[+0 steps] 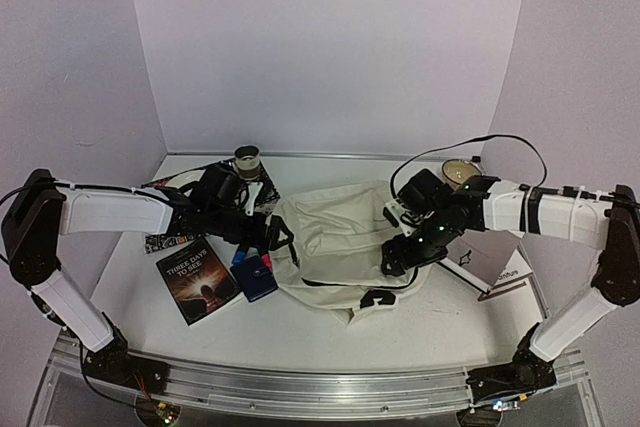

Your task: Pack the student bag

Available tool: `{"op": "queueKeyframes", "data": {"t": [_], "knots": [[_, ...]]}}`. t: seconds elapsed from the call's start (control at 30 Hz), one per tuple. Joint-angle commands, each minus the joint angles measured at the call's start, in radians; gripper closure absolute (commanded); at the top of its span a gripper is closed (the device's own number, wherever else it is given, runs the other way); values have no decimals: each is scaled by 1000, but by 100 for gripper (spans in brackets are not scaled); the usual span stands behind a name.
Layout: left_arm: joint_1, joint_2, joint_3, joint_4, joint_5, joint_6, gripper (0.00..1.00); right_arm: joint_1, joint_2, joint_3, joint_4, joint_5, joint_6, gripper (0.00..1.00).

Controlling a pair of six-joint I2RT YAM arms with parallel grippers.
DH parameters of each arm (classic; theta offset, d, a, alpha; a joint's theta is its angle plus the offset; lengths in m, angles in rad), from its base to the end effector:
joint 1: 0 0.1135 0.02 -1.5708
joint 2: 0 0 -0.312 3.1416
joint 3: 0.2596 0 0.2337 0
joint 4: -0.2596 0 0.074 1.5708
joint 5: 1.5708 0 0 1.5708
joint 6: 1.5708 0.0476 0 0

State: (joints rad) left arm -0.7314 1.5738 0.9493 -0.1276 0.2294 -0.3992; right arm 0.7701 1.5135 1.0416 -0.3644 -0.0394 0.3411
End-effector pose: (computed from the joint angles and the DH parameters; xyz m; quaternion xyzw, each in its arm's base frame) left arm 0.2362 -0.2266 0.2599 0.1956 0.8913 -0.3005 0.2776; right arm 0.2227 0.2186 0.2855 -0.2055 0.9102 0.2050 0.2953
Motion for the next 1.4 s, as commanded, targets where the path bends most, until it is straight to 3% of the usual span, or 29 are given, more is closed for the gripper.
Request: {"op": "queueKeyframes", "data": {"t": [0.0, 0.2, 0.47, 0.93, 1.23, 1.37], "knots": [[-13, 0, 53, 52, -29, 20, 5, 1, -66, 20, -3, 31, 23, 18], [-24, 0, 49, 68, -47, 52, 5, -170, -95, 41, 18, -3, -38, 16], [-54, 12, 51, 103, -47, 76, 5, -343, 74, 99, 114, -129, -77, 15], [-79, 22, 49, 158, -63, 76, 5, -473, 349, 176, 224, -259, -84, 17], [-84, 28, 64, 173, -75, 75, 5, -477, 449, 205, 245, -352, -94, 24], [-87, 39, 73, 180, -72, 71, 5, -479, 468, 210, 245, -382, -115, 40]]}}
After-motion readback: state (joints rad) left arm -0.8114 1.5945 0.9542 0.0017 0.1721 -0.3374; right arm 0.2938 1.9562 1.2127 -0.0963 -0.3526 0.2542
